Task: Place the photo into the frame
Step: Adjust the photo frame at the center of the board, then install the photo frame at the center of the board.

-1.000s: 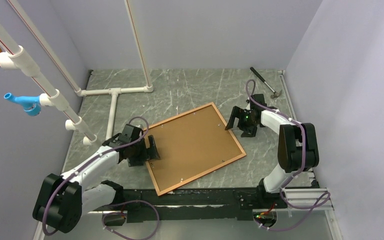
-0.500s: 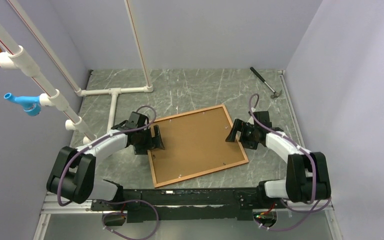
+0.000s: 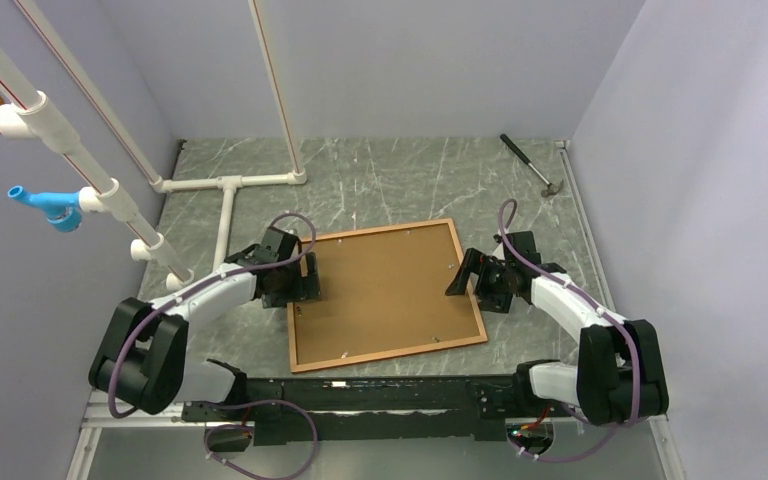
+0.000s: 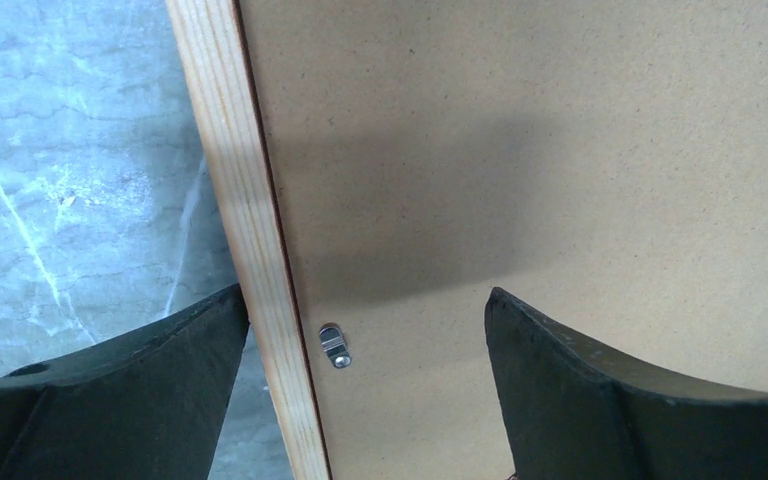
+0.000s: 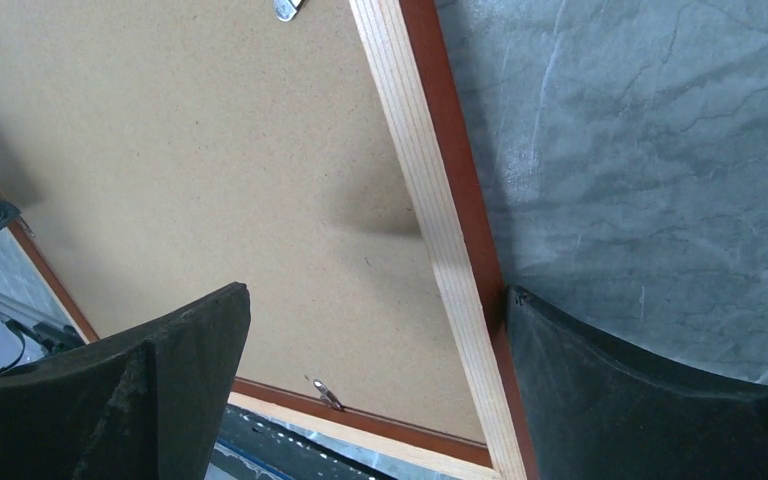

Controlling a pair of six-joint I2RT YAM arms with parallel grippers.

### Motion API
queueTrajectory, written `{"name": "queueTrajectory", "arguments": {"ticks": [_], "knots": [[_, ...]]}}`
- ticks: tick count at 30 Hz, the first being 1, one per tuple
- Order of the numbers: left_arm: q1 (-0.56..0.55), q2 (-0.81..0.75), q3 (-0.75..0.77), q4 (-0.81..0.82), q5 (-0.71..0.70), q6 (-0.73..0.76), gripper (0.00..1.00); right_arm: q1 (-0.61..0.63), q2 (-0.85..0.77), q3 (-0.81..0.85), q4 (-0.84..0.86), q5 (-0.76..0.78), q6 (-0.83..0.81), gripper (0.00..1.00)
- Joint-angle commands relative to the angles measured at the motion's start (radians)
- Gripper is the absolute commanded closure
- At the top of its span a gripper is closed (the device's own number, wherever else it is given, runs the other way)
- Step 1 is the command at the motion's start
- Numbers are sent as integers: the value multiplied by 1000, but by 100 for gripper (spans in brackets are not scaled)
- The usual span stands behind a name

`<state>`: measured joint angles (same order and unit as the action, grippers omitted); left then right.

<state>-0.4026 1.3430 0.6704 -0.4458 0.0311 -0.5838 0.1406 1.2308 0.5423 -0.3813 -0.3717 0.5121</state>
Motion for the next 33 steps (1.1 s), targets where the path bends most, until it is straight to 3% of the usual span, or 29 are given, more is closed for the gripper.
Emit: {"name": "queueTrajectory", "arguments": {"ticks": [1, 14, 17, 30, 33], "knots": [[-4, -28, -65, -11, 14, -25, 11, 11, 50, 10, -53, -17, 18, 0], [-68, -136, -84, -235, -267, -123, 3, 10, 54, -40, 1, -45, 33, 1], [-76, -132, -90, -215, -266, -125, 4, 11, 55, -37, -1, -46, 31, 1], [-76, -64, -84, -163, -270, -136, 33, 11, 61, -59, 30, -78, 39, 1], [-76, -52, -88, -158, -276, -135, 48, 11, 58, -60, 30, -81, 37, 1]]}}
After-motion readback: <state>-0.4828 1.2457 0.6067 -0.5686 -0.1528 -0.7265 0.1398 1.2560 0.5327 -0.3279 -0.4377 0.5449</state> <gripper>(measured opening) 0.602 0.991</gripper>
